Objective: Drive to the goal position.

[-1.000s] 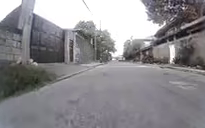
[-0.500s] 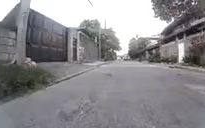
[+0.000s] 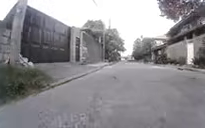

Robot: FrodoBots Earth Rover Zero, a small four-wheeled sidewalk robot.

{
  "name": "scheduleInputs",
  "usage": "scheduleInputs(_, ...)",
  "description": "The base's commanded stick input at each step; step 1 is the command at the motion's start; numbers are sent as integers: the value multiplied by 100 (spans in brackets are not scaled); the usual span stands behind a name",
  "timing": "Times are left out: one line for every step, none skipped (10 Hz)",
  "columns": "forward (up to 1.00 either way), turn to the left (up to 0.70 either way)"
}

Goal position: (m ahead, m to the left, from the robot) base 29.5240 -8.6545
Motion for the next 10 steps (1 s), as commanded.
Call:
scheduleInputs(100,8)
scheduleInputs(100,-23)
scheduleInputs(100,-29)
scheduleInputs(100,-29)
scheduleInputs(100,-27)
scheduleInputs(100,-5)
scheduleInputs(100,-4)
scheduleInputs(100,-10)
scheduleInputs(100,-17)
scheduleInputs(100,-23)
